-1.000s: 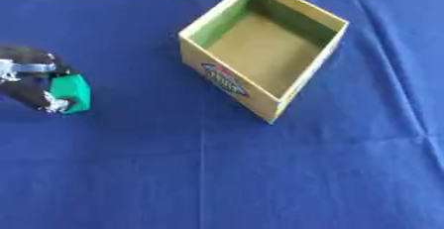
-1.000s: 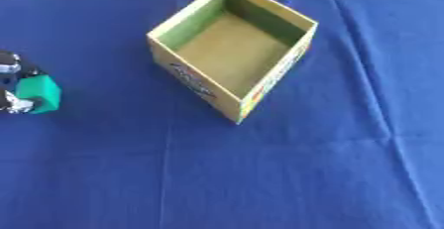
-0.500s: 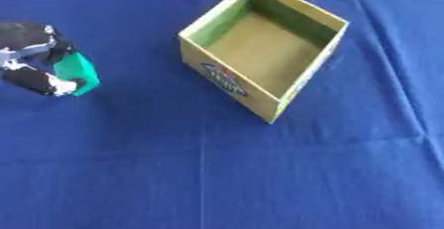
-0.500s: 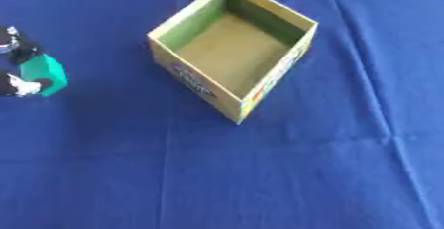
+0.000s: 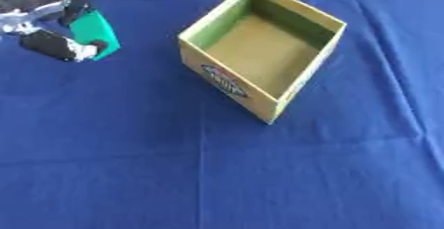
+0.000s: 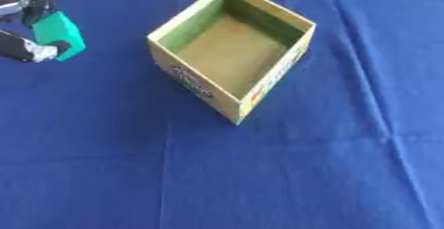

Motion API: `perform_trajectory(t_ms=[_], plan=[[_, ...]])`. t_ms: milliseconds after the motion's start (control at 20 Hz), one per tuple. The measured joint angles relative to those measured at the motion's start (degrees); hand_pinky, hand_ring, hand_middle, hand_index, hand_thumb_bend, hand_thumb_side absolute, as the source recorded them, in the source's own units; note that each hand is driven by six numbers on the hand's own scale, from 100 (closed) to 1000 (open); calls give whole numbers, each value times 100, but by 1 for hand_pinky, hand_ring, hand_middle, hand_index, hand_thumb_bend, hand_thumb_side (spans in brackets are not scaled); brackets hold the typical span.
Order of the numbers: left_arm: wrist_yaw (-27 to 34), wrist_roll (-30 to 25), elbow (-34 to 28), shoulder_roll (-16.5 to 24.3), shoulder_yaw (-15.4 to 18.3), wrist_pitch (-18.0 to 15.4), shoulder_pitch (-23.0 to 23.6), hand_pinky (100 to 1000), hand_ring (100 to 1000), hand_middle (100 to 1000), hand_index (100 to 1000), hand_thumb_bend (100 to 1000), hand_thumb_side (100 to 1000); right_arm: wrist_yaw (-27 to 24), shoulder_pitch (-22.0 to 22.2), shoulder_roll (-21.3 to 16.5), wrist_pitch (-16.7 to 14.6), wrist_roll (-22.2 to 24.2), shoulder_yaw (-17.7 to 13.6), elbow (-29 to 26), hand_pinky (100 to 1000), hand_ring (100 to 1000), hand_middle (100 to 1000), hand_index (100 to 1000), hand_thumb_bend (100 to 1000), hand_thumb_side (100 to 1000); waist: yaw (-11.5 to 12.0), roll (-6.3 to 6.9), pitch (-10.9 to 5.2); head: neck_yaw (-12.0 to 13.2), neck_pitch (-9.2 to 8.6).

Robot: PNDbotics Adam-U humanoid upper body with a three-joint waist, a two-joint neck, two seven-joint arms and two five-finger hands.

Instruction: Pick up objects on the table and place them in the box.

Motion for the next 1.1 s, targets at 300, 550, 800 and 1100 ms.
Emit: perform_trajectory(t_ms=[300,550,800,1100], plan=[[-216,-5,263,-825,3,39,-683,345,442,350,519,100,679,-42,-45,-2,-18,53,45,0,723,714,555,663,100,898,-121,35,-34,49,0],[-484,127,768,-1504,105,46,-1103,343,438,349,513,100,673,-86,-114,-2,-54,97,104,0,723,714,555,663,100,895,-260,85,-34,126,-7],[-907,423,1289,-2054,196,35,-1387,339,431,345,505,100,668,-108,-210,-2,-91,134,138,0,724,713,556,664,100,894,-421,104,-26,237,-53],[-1474,1194,2015,-2536,320,152,-1512,338,428,343,499,100,649,-140,-265,-2,-115,158,146,0,725,714,555,664,100,891,-525,107,59,255,-88]])
